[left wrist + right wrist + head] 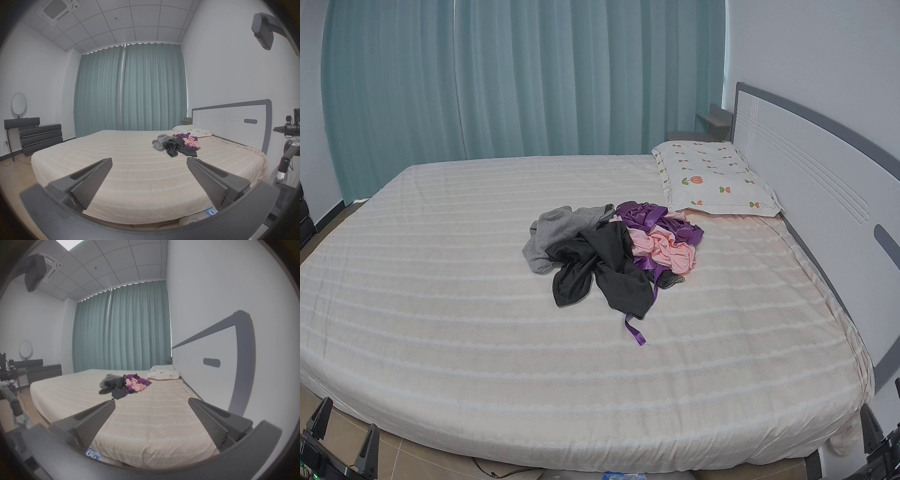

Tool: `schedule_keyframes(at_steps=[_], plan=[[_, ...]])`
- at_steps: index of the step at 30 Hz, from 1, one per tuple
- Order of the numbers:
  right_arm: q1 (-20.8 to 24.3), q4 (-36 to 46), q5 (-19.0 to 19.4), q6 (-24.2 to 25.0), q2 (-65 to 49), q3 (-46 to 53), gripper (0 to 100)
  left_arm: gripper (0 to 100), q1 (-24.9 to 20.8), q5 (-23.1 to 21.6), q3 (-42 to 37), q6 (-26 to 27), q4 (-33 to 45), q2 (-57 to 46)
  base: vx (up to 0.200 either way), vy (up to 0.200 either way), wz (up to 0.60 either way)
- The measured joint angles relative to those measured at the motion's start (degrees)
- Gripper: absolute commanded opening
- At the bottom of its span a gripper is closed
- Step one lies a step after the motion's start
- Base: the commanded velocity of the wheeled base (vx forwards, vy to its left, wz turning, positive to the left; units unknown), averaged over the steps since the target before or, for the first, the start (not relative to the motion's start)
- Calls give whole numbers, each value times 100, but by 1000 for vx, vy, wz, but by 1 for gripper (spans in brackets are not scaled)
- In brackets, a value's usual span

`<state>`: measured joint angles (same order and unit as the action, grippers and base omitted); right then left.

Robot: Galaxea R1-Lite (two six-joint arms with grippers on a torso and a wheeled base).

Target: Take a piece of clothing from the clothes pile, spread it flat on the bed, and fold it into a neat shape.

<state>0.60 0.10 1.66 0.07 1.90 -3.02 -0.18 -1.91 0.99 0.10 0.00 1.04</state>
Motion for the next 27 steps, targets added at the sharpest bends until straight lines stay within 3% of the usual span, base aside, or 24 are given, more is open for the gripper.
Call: schedule_keyframes(at_steps=[6,12,27], plan=[[88,-10,197,59,661,-769,100,100,0,0,2,-2,0,0,0,0,0],[218,-221,477,321,2050,-1185,100,100,0,0,2,0,0,0,0,0,0],[706,-1854,794,920,6232,-1988,100,100,0,0,2,1,0,0,0,0,0]])
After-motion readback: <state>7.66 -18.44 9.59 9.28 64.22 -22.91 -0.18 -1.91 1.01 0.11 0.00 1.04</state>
